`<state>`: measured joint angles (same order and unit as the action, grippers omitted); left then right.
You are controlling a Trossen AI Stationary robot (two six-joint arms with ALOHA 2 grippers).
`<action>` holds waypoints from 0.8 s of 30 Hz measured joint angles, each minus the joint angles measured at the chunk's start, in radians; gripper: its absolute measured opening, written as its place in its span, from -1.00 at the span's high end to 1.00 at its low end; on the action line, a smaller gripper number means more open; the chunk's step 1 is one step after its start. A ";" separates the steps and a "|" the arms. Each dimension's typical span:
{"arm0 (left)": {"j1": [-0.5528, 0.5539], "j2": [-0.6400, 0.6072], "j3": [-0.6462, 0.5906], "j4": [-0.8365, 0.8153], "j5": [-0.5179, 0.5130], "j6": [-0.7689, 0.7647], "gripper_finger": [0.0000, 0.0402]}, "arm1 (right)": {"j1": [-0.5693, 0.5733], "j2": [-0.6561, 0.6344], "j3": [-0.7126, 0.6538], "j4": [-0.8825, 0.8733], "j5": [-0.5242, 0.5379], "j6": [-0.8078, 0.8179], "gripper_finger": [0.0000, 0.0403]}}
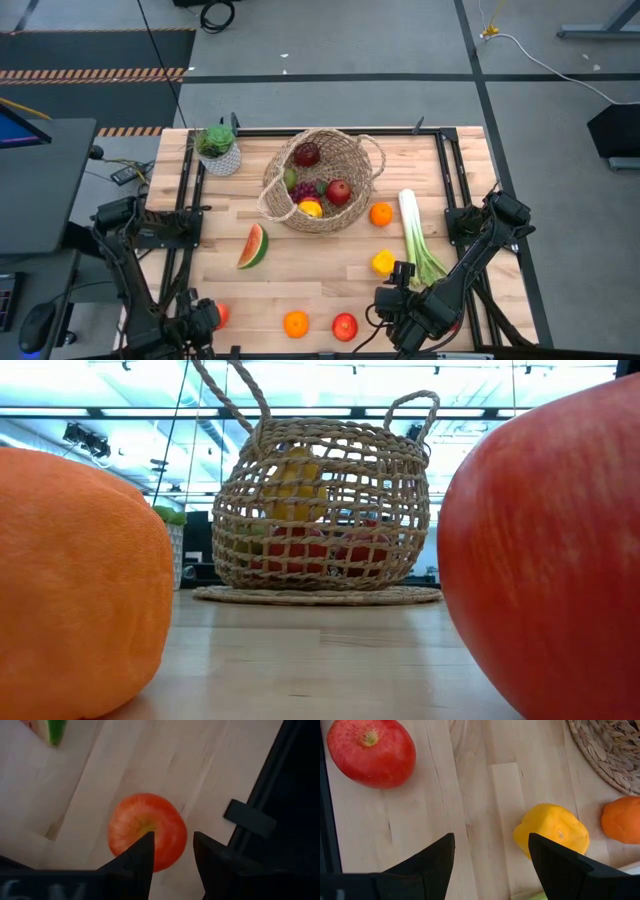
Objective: Build produce basket
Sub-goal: Put the apple into the basket
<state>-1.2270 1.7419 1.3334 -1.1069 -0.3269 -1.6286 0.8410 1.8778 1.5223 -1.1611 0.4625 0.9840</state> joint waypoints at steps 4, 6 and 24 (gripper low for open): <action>-0.006 0.000 0.000 -0.036 0.000 -0.014 0.21 | 0.000 0.000 0.000 0.001 0.000 0.000 -0.29; -0.012 0.001 0.000 -0.068 -0.015 -0.009 0.14 | 0.000 0.000 0.000 0.001 0.000 0.000 -0.29; -0.113 0.104 0.001 -0.047 -0.069 -0.010 -0.46 | 0.000 0.000 0.000 0.001 -0.011 -0.019 -0.29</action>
<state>-1.3396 1.8454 1.3342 -1.1536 -0.3954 -1.6389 0.8410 1.8778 1.5223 -1.1599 0.4515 0.9649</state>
